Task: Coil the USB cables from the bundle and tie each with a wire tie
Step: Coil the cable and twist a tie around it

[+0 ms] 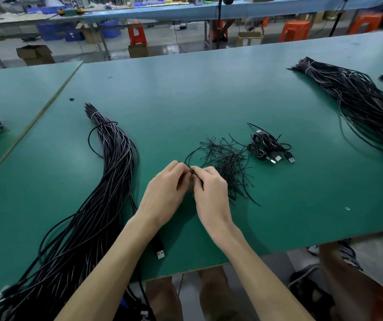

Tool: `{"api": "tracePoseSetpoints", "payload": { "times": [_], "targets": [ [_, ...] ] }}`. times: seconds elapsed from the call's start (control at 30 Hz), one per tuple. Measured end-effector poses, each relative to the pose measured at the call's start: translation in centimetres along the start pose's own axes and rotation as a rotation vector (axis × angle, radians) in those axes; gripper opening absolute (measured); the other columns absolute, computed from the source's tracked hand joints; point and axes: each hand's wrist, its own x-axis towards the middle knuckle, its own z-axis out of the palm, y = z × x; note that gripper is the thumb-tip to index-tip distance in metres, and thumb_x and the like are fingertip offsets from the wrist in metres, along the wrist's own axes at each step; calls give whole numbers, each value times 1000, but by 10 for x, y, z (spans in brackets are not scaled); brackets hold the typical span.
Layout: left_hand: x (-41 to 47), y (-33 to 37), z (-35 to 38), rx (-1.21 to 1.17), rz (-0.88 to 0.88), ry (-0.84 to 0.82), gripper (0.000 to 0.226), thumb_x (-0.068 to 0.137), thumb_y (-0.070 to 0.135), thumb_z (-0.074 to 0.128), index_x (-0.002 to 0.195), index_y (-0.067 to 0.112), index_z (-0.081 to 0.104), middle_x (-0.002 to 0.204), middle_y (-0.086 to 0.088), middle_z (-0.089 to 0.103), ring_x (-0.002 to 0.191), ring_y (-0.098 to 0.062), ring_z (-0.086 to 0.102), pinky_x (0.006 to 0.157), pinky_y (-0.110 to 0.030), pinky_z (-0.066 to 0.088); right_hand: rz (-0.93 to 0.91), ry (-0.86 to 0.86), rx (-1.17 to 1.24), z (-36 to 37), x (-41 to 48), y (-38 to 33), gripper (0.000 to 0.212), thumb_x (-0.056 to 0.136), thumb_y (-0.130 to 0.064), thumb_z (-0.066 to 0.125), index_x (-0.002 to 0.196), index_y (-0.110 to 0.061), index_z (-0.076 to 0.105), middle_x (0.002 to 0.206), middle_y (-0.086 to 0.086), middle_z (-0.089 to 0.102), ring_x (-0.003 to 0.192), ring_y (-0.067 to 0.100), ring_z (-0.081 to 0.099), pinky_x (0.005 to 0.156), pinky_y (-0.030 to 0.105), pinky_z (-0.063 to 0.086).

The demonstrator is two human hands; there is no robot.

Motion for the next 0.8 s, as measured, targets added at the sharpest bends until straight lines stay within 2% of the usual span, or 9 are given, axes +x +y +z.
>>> {"api": "tracePoseSetpoints", "payload": {
  "times": [0.07, 0.13, 0.23, 0.3, 0.43, 0.53, 0.63, 0.7, 0.8],
  "targets": [
    [2, 4, 3, -236, -145, 42, 14, 101, 14, 61, 87, 13, 65, 74, 11, 63, 66, -6, 54, 63, -15, 40, -35, 37, 3, 0, 1, -1, 32, 106, -7, 51, 135, -3, 65, 112, 3, 64, 92, 10, 60, 90, 16, 47],
    [3, 8, 4, -499, -326, 49, 17, 100, 12, 62, 84, 6, 66, 64, 10, 63, 56, -4, 53, 59, -16, 41, -74, 79, 19, -2, 0, -3, 34, 105, -5, 53, 137, -5, 64, 115, 2, 65, 94, 9, 61, 92, 19, 50],
    [5, 7, 0, -1009, -557, -52, 19, 101, 13, 60, 85, 5, 68, 67, 1, 60, 58, -11, 49, 56, -21, 42, -133, 107, 57, -4, -1, -6, 35, 104, -1, 55, 138, -5, 63, 118, 2, 67, 98, 7, 62, 93, 9, 45],
    [8, 6, -6, -1305, -638, -145, 22, 100, 15, 60, 81, 10, 69, 68, 1, 56, 57, -10, 47, 54, -19, 44, -170, 128, 112, -6, 0, -6, 36, 103, 2, 54, 138, -4, 63, 120, 2, 68, 101, 6, 62, 96, 7, 43],
    [14, 4, -14, -1515, -749, -226, 21, 90, 23, 64, 72, 14, 71, 63, 6, 49, 47, -7, 42, 42, -18, 37, -248, 109, 170, -7, -1, -7, 44, 102, 7, 51, 143, -6, 58, 133, 2, 65, 118, 3, 60, 106, 12, 41],
    [14, 2, -21, -1433, -654, -202, 17, 92, 22, 65, 77, 14, 69, 64, 4, 50, 50, -9, 44, 48, -17, 41, -230, 14, 266, -7, 1, -5, 50, 102, 8, 50, 148, -12, 53, 143, -3, 59, 131, 2, 54, 113, 18, 40],
    [12, 2, -25, -1032, -381, -68, 16, 101, 14, 61, 86, 8, 64, 65, -2, 54, 55, -14, 46, 54, -17, 39, -104, -63, 366, -6, 1, -3, 49, 105, -2, 51, 151, -19, 51, 143, -14, 58, 135, -1, 50, 111, 15, 39],
    [11, 3, -24, -811, -242, -2, 16, 104, 9, 58, 90, 3, 61, 65, -2, 55, 55, -13, 47, 53, -17, 39, -60, -28, 354, -6, 0, -1, 43, 106, -10, 53, 146, -23, 56, 133, -15, 61, 127, 3, 53, 101, 9, 39],
    [9, 0, -24, -404, -44, 43, 11, 103, 9, 60, 92, 10, 64, 73, 6, 57, 62, -12, 51, 58, -26, 45, 6, 27, 374, -6, 3, 0, 33, 107, -20, 54, 138, -23, 64, 114, -4, 54, 94, 4, 54, 83, 11, 42]
  ]
}}
